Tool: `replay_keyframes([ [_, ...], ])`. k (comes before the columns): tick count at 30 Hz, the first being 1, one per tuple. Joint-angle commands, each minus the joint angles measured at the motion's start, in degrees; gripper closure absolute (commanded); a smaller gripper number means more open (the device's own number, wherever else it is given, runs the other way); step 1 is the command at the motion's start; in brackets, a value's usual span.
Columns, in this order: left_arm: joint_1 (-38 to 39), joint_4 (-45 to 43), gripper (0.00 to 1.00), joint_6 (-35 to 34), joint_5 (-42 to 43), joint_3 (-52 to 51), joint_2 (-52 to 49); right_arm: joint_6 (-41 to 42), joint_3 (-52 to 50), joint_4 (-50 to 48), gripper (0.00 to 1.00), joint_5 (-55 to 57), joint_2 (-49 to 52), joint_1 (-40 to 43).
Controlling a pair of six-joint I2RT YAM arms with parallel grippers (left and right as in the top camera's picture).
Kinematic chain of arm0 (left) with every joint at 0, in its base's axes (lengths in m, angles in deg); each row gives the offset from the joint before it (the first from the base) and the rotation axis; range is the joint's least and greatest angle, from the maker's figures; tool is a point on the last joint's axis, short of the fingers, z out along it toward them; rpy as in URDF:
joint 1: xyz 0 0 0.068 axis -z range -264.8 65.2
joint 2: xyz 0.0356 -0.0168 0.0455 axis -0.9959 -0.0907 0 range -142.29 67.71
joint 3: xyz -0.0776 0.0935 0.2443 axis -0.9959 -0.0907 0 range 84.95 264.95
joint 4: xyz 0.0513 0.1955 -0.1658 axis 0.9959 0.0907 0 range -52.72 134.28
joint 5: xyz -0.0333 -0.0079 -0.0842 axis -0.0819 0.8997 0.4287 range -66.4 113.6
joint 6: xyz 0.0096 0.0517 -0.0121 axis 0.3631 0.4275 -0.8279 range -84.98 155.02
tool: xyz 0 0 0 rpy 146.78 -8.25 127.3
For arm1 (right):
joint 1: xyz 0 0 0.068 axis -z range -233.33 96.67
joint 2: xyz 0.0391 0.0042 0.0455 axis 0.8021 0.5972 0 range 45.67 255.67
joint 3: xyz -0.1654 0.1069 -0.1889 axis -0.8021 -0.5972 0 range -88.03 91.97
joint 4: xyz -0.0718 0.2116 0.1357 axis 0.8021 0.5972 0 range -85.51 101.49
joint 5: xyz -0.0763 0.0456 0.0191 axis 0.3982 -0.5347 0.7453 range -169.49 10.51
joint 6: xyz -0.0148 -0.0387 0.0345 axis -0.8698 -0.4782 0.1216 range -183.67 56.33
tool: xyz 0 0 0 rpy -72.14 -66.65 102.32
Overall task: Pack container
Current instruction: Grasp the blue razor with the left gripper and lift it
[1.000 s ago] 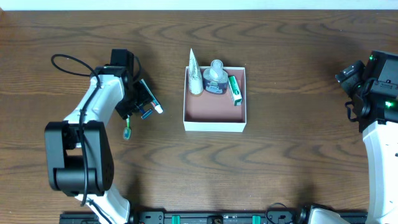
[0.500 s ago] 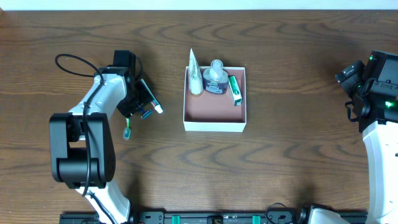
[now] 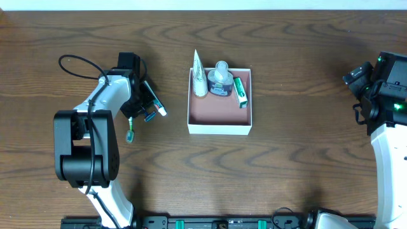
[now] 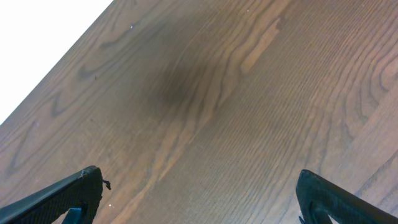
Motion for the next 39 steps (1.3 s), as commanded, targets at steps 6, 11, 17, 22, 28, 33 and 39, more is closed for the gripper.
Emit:
replay_keyframes([
  [6, -0.2, 0.2, 0.92, -0.2, -2.4, 0.9, -0.5, -0.1, 0.5, 0.1, 0.01, 1.2, 0.1, 0.3],
  [11, -0.2, 0.8, 0.94, 0.2, -2.3, 0.9, -0.5, -0.1, 0.5, 0.1, 0.01, 1.2, 0.1, 0.3],
  [17, -0.2, 4.5, 0.94, 5.7, 0.5, 1.9, 2.3, -0.1, 0.5, 0.1, 0.01, 1.2, 0.1, 0.3],
  [22, -0.2, 9.6, 0.94, 12.0, 4.6, 3.1, 8.4, -0.1, 0.5, 0.1, 0.01, 1.2, 0.1, 0.3],
  [28, 1.6, 13.5, 0.94, 20.5, 5.6, 3.1, 20.1, -0.1, 0.5, 0.1, 0.01, 1.2, 0.1, 0.3],
  [33, 7.6, 13.1, 0.94, 23.4, 5.6, 3.1, 29.7, -0.1, 0.5, 0.1, 0.01, 1.2, 0.1, 0.3],
  [39, 22.6, 8.4, 0.94, 30.5, 4.4, 3.1, 35.6, -0.1, 0.5, 0.1, 0.01, 1.2, 0.1, 0.3],
])
